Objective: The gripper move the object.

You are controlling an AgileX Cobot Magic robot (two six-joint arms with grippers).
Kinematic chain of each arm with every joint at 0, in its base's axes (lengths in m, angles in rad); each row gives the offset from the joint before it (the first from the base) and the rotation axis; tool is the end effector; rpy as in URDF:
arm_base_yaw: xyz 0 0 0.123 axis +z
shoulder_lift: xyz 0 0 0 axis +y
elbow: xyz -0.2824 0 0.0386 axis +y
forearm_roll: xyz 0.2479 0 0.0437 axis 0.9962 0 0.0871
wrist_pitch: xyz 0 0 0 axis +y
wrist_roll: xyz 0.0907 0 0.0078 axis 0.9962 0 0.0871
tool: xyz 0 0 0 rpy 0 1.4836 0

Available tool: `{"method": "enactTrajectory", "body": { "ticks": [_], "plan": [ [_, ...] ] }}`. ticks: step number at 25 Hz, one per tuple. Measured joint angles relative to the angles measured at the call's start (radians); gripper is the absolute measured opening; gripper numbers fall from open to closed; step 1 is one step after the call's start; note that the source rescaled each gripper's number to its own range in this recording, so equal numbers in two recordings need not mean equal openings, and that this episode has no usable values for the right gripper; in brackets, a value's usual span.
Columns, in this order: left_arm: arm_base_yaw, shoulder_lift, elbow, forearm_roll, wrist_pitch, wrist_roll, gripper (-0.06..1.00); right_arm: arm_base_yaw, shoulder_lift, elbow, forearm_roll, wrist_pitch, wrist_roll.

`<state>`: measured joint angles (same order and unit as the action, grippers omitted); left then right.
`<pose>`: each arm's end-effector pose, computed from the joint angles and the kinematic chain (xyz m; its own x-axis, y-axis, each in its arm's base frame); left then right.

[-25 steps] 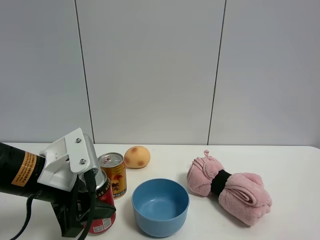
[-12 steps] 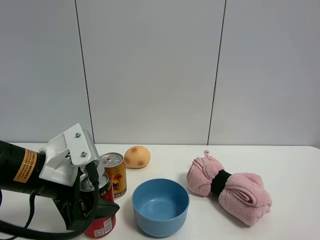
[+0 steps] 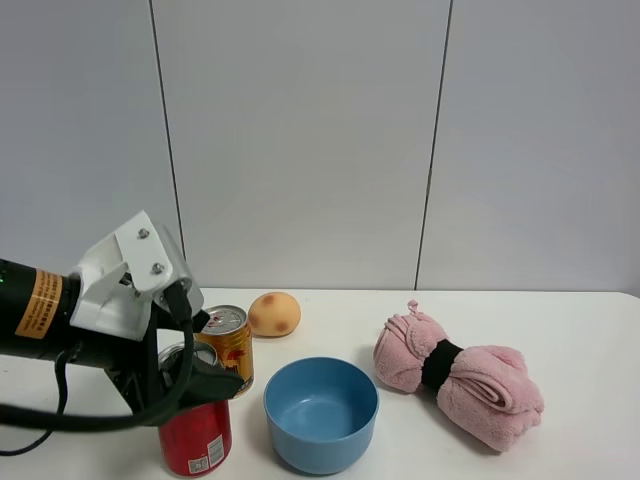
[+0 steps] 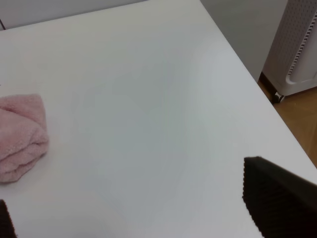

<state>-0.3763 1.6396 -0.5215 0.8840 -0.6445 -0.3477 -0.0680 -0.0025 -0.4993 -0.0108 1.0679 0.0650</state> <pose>0.2382 -0.1395 0.1536 -0.1861 0.4661 -0.8649 0.8365 0.5369 0.1093 -0.0055 -0.0005 0.2764 -0.4543 0.0908 -0.8862 0.1037 0.9934 0.0487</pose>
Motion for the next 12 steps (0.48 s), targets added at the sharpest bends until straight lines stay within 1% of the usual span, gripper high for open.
{"method": "enactTrajectory", "body": {
  "ticks": [3, 6, 10, 12],
  "plan": [
    [0.0, -0.064, 0.001, -0.015, 0.002, -0.062, 0.53, 0.0, 0.0, 0.0, 0.0, 0.0, 0.0],
    [0.0, -0.139, 0.001, -0.1, 0.016, -0.084, 0.53, 0.0, 0.0, 0.0, 0.0, 0.0, 0.0],
    [0.0, -0.259, 0.001, -0.313, 0.046, -0.087, 0.53, 0.0, 0.0, 0.0, 0.0, 0.0, 0.0],
    [0.0, -0.321, 0.001, -0.454, 0.068, -0.087, 0.53, 0.0, 0.0, 0.0, 0.0, 0.0, 0.0]
  ]
}}
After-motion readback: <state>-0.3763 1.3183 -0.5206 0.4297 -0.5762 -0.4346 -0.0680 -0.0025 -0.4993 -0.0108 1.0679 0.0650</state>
